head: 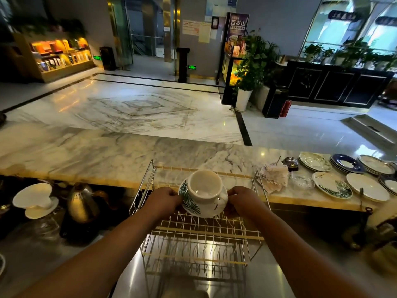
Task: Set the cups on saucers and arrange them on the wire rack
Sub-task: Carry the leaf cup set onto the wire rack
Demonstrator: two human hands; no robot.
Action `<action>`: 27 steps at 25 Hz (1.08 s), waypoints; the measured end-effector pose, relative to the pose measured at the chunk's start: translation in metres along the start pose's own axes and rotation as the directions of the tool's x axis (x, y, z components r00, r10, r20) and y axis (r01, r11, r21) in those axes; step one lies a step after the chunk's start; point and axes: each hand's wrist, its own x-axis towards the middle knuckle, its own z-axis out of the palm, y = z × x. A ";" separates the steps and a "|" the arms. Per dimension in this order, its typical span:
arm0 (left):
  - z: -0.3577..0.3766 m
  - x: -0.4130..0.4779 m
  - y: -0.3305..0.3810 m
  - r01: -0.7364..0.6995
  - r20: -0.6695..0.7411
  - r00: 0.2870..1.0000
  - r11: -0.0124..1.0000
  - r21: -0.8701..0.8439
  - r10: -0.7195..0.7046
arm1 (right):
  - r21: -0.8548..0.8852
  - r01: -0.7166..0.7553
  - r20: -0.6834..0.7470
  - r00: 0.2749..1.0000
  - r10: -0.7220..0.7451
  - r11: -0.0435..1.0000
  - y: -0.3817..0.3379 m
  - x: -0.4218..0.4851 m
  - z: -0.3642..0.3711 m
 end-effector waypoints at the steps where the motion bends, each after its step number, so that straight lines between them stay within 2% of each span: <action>1: 0.000 0.004 -0.001 0.008 0.008 1.000 1.000 0.003 -0.008 | -0.016 -0.001 -0.003 1.000 0.001 1.000 -0.001 0.004 0.001; 15: 0.012 0.023 -0.015 0.060 0.042 0.997 0.997 0.054 -0.062 | -0.113 -0.002 0.023 1.000 0.004 0.994 0.008 0.023 0.005; 22: 0.010 0.013 -0.016 -0.009 0.018 1.000 0.987 0.162 0.006 | -0.021 0.013 0.012 1.000 -0.013 1.000 0.005 0.000 0.002; 23: 0.008 0.009 -0.017 -0.041 0.005 0.999 0.977 0.207 0.041 | -0.028 0.039 -0.014 0.999 -0.039 0.999 0.007 -0.008 0.000; 25: 0.005 -0.003 -0.024 -0.148 -0.055 0.981 0.900 0.411 0.186 | -0.214 0.192 -0.135 0.965 -0.224 0.958 0.016 -0.026 -0.002; 27: 0.006 -0.017 -0.037 -0.304 -0.059 0.908 0.751 0.587 0.414 | -0.486 0.344 -0.196 0.853 -0.484 0.804 0.033 -0.048 -0.002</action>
